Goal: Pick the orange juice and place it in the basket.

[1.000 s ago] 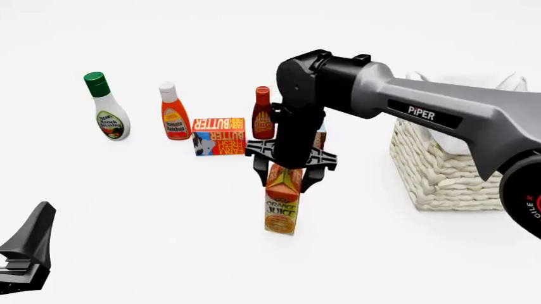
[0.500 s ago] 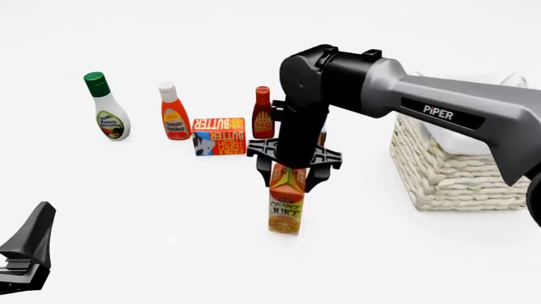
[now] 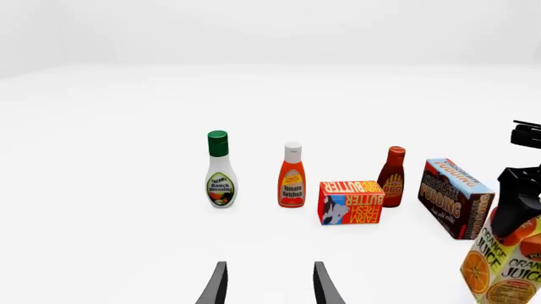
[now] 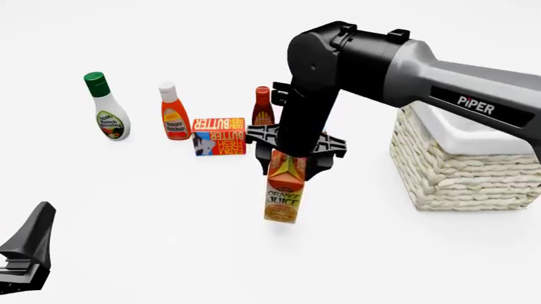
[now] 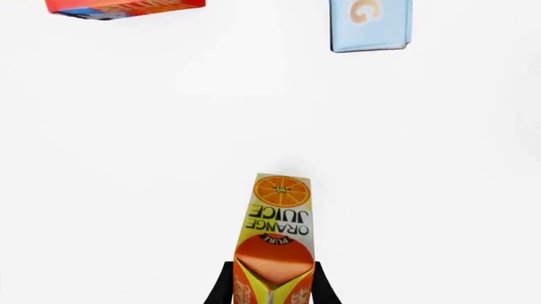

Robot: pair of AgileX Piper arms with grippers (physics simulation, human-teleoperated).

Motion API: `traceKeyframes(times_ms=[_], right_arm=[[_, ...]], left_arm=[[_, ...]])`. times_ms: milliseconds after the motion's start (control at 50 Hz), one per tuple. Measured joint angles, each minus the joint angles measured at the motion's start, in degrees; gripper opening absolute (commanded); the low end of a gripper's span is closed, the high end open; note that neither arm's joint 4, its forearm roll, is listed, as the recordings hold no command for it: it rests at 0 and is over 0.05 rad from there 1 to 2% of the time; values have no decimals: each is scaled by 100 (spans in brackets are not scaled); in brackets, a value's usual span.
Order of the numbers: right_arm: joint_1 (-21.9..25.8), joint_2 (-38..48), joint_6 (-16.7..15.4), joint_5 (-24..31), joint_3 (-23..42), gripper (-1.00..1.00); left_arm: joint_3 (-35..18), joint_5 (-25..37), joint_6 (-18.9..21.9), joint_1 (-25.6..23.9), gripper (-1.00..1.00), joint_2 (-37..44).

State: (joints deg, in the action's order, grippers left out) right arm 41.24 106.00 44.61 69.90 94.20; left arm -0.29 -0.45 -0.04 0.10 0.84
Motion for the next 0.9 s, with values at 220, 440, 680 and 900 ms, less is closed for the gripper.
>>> traceKeyframes(times_ms=[220,440,680,900], right_arm=[[-64,-137,-357,0,69,-100],[-179,-339,-713,0,96,-100],[-251,-520,-948,0,152,-100],[-333,-717,-1098,0,233,-100]], left_arm=[[0,0,0,0,100,0],[0,0,0,0,100,-1],[0,0,0,0,100,0],[0,0,0,0,100,0]])
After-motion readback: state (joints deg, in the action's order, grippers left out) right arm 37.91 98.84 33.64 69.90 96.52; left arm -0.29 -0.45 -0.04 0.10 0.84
